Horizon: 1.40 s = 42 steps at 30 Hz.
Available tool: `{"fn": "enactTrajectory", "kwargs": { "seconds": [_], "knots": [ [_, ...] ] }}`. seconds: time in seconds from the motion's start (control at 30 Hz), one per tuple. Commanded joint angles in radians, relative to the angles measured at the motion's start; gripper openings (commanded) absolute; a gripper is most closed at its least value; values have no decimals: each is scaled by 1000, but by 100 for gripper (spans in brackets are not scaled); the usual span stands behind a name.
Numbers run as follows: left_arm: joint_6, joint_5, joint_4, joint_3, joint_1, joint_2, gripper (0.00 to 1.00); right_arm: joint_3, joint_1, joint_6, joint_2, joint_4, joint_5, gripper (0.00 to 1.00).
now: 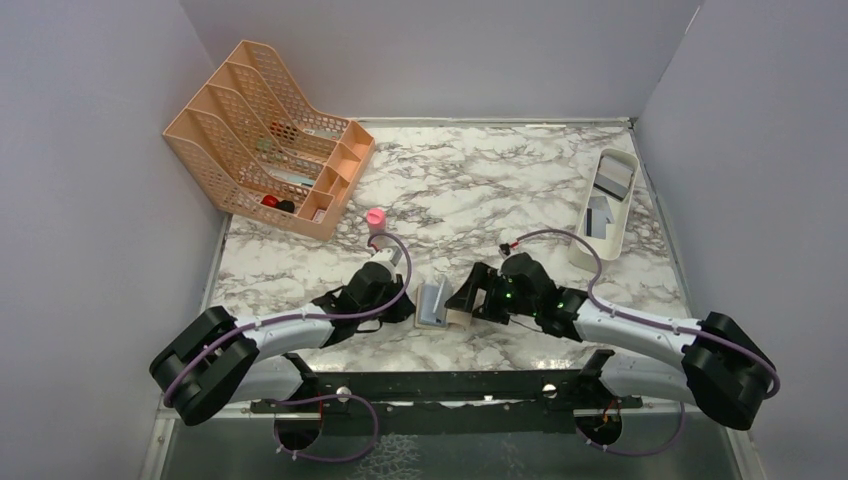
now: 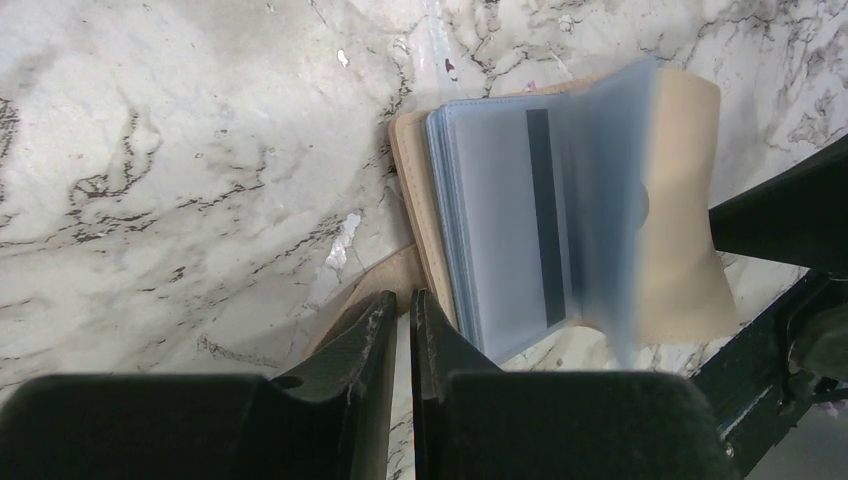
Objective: Put the credit cards into the card holder
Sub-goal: Close the card holder at the center of the board.
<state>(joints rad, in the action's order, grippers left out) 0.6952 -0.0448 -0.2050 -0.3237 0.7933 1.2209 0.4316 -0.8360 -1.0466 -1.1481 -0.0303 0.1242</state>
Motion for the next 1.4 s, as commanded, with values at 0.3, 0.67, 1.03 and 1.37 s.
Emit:
{"fn": "enactTrajectory", "kwargs": {
  "seconds": [0.3, 0.67, 1.03, 1.37],
  "knots": [
    [44, -82, -89, 15, 1, 44, 15, 40, -7, -26, -115, -200, 151, 85],
    [60, -123, -97, -4, 1, 35, 15, 148, -8, 112, -138, -67, 126, 85],
    [6, -22, 156, -72, -7, -125, 27, 267, -7, 183, -191, 95, 91, 84],
    [-13, 30, 315, -102, -89, -161, 33, 302, -8, 221, -243, 51, 143, 82]
  ]
}}
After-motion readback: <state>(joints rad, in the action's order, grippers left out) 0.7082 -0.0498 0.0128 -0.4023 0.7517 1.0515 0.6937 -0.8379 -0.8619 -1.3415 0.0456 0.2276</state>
